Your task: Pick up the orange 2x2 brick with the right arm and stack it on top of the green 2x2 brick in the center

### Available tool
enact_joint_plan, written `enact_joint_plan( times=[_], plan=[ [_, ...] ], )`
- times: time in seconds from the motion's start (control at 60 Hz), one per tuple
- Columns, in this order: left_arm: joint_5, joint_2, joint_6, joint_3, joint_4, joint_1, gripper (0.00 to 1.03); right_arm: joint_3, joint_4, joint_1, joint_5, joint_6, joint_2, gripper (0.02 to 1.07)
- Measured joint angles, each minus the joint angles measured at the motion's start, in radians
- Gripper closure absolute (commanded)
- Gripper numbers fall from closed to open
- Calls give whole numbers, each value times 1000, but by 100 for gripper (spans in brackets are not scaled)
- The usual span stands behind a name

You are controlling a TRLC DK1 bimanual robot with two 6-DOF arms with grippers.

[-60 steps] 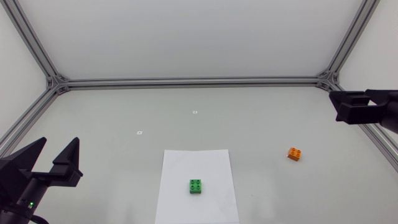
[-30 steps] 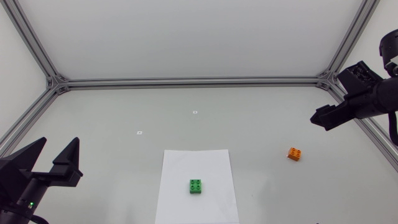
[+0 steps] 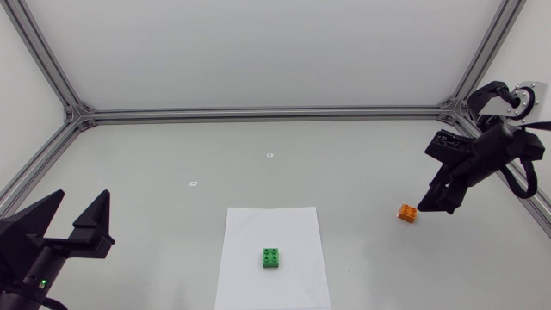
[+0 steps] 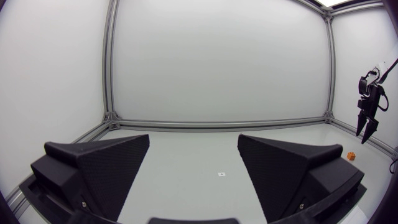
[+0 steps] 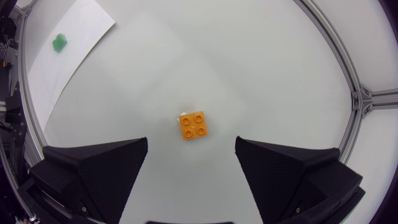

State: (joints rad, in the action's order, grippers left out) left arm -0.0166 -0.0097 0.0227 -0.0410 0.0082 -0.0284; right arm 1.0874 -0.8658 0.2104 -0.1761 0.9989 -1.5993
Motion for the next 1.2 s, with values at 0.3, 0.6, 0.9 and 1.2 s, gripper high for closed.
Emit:
enact_joint_plan(
  times=[0.3, 0.6, 0.9, 1.2],
  plan=[
    [0, 0, 0, 0, 0, 0, 4, -18, 72, -28, 50, 95, -88, 8],
    [0, 0, 0, 0, 0, 0, 4, -18, 130, -31, 76, 126, -190, 15],
    [0, 0, 0, 0, 0, 0, 4, -18, 145, -48, 80, 136, -216, 24],
    [0, 0, 0, 0, 0, 0, 4, -18, 157, -53, 87, 140, -243, 31]
  ],
)
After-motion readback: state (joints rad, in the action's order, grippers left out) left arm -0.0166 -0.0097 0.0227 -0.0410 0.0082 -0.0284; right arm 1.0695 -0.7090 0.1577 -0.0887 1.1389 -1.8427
